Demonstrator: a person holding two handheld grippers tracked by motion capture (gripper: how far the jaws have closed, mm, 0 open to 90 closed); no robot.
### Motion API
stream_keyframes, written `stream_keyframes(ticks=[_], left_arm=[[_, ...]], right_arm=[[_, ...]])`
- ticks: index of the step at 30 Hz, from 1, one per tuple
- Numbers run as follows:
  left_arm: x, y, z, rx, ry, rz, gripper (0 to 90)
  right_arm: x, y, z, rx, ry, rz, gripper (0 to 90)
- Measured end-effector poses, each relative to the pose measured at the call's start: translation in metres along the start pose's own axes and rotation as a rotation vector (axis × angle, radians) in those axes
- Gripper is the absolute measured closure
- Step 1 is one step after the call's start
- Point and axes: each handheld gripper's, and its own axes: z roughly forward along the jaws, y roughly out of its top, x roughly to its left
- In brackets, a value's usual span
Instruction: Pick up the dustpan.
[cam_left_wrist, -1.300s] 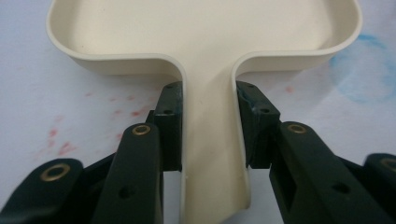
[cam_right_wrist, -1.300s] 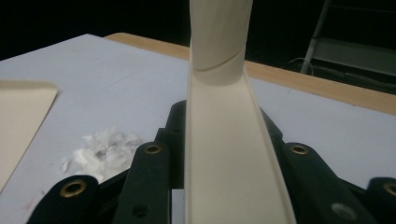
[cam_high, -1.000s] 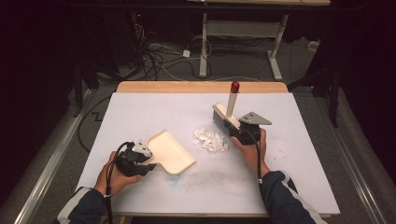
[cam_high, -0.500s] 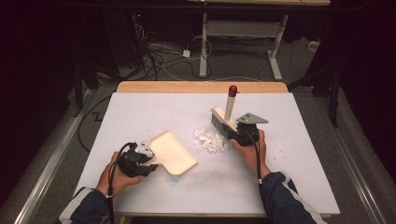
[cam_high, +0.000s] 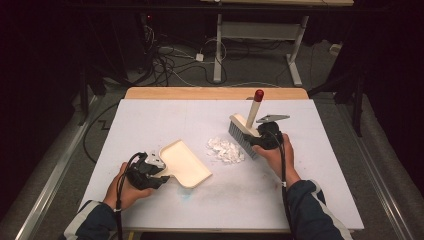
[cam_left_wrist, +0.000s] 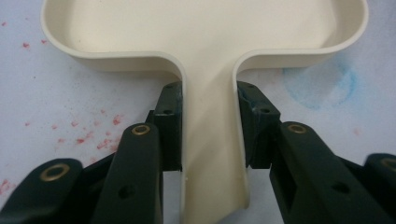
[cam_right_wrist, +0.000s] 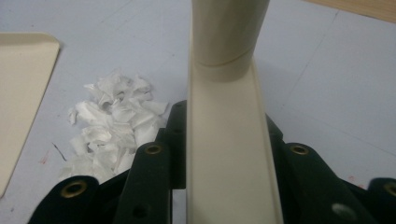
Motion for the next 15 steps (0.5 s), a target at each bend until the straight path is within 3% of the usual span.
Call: stream_keyframes(ticks=[7,11,15], left_arm=[[0.000,0.002,0.001,0.003,-0.001,0.001,63.7],[0.000,0.005,0.001,0.004,-0.005,0.001,63.7],[-0.001,0.011,0.003,0.008,-0.006,0.008,63.7]], right_arm=[[0.009,0.000,0.002,-0.025,-0.001,-0.049,68.1],[0.013,-0.001,0.003,-0.031,0.027,-0.047,68.2],[0.026,-0.003,0.004,-0.039,0.028,-0.069,68.2]])
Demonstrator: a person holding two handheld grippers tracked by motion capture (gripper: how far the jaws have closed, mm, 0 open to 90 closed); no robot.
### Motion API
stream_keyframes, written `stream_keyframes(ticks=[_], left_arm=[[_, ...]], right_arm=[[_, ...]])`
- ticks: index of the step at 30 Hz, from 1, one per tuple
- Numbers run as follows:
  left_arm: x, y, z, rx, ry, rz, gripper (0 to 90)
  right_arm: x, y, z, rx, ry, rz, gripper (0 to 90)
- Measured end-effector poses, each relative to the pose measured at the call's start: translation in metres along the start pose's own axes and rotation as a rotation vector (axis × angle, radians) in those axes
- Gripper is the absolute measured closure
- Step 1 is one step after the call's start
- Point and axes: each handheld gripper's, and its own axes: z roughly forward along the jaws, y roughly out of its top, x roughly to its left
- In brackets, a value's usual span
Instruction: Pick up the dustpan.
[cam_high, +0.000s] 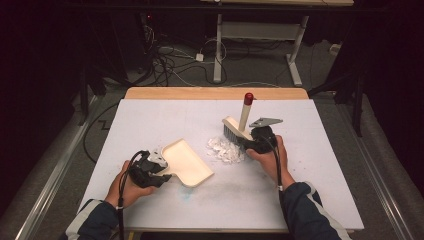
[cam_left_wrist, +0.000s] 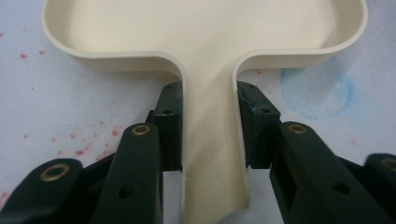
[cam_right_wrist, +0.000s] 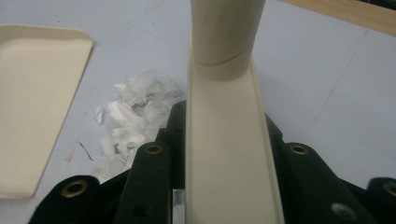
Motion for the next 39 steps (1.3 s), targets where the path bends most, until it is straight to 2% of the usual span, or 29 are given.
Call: stream_keyframes(ticks=[2,7,10,14,17,23,32,39], left_arm=[[-0.001,0.003,0.001,0.004,-0.002,0.008,63.7],[-0.003,0.010,0.005,0.012,-0.020,0.014,63.7],[-0.003,0.013,0.008,0.013,-0.031,0.009,63.7],[-0.004,0.016,0.010,0.014,-0.038,0.009,63.7],[-0.004,0.019,0.013,0.012,-0.044,0.006,63.7],[-0.007,0.025,0.019,0.010,-0.049,0.011,63.7],[-0.012,0.035,0.024,0.012,-0.055,0.020,63.7],[-0.018,0.042,0.028,0.011,-0.058,0.023,63.7]], right_arm=[[0.007,-0.002,0.001,-0.007,0.004,-0.001,68.1],[0.025,-0.006,0.005,-0.025,-0.024,-0.022,67.8],[0.030,-0.009,0.007,-0.061,-0.051,-0.005,67.8],[0.031,-0.014,0.007,-0.098,-0.056,0.015,67.8],[0.034,-0.015,0.008,-0.119,-0.040,0.022,67.8],[0.043,-0.017,0.012,-0.124,-0.019,-0.017,67.5],[0.059,-0.017,0.013,-0.130,0.020,-0.033,67.5],[0.075,-0.016,0.014,-0.131,0.055,-0.075,67.4]])
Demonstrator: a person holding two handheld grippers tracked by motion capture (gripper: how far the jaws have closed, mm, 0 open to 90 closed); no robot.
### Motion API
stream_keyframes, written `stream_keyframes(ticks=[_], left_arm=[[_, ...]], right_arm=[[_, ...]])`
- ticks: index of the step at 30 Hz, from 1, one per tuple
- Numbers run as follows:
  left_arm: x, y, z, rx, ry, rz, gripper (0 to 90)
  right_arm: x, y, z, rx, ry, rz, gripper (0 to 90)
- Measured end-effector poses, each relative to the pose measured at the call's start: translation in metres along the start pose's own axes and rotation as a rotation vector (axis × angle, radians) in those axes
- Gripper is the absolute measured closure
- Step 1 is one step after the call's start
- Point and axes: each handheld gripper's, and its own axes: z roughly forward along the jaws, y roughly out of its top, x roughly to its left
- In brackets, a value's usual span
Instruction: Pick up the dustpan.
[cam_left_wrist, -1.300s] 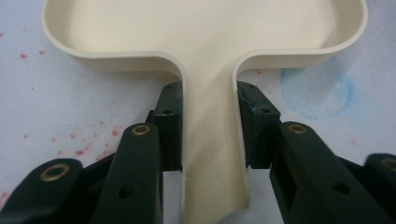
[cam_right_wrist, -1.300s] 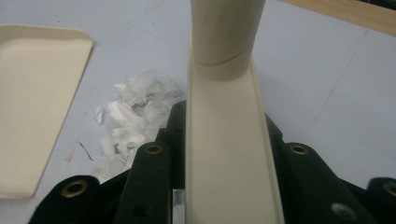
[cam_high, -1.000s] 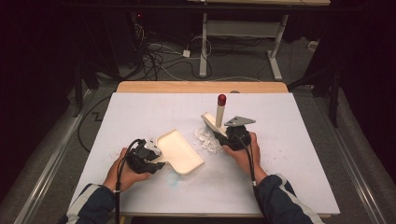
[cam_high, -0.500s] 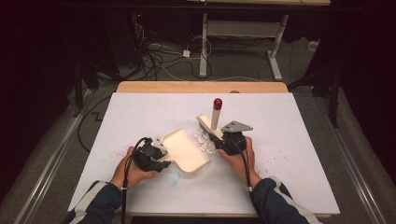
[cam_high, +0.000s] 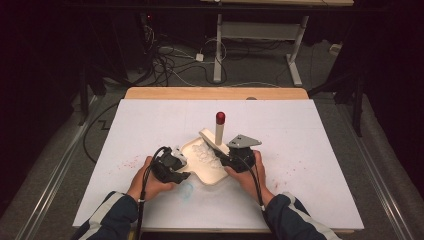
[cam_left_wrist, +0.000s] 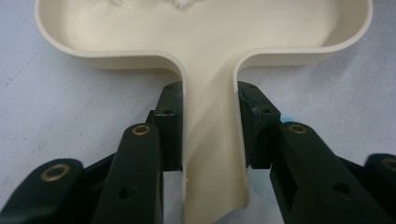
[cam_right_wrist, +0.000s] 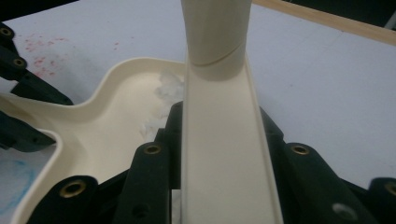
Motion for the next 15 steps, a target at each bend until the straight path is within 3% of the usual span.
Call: stream_keyframes(ticks=[9,15], left_arm=[[-0.002,0.001,0.002,0.002,0.008,-0.004,63.6],[-0.002,0.000,0.002,-0.001,0.005,-0.008,63.6]], right_arm=[[0.014,0.005,-0.003,-0.016,0.027,-0.029,67.8],[0.010,0.011,-0.011,-0.041,0.023,-0.012,68.0]])
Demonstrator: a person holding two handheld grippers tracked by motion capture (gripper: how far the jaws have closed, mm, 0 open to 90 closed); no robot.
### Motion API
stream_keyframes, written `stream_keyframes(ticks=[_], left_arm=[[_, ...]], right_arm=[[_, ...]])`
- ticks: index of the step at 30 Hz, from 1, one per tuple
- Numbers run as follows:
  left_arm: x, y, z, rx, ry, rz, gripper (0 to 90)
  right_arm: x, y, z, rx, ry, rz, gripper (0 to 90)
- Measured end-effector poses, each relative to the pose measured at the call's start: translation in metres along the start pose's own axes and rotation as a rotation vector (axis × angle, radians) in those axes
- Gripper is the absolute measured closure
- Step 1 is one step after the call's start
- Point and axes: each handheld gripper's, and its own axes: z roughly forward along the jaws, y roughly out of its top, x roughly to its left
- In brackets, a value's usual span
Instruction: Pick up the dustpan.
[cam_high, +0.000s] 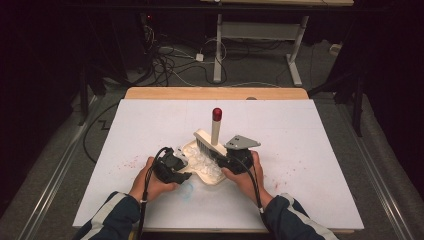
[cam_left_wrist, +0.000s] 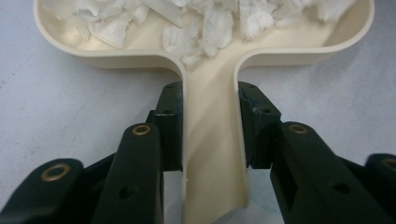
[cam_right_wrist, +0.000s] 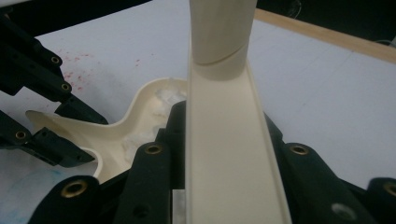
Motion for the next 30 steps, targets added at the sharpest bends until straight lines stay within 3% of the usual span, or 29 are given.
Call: stream_keyframes(ticks=[11,16,18,23,26,30], left_arm=[[0.000,-0.001,0.001,0.000,0.003,0.006,63.6],[0.000,-0.001,0.001,0.000,0.004,0.004,63.6],[0.000,-0.001,0.001,0.001,0.005,0.005,63.6],[0.001,-0.001,0.001,0.000,0.009,0.007,63.6],[0.001,-0.002,0.000,0.001,0.011,0.008,63.6],[0.000,-0.002,0.000,0.008,0.008,0.009,63.6]], right_arm=[[-0.016,0.011,-0.022,-0.065,-0.011,0.027,68.0],[-0.022,0.011,-0.026,-0.075,0.006,0.086,68.0],[-0.022,0.010,-0.025,-0.083,0.043,0.117,68.0],[-0.015,0.015,-0.028,-0.091,0.023,0.051,68.0],[-0.020,0.017,-0.035,-0.094,-0.027,0.007,68.0],[-0.032,0.009,-0.047,-0.079,-0.074,-0.007,68.0]])
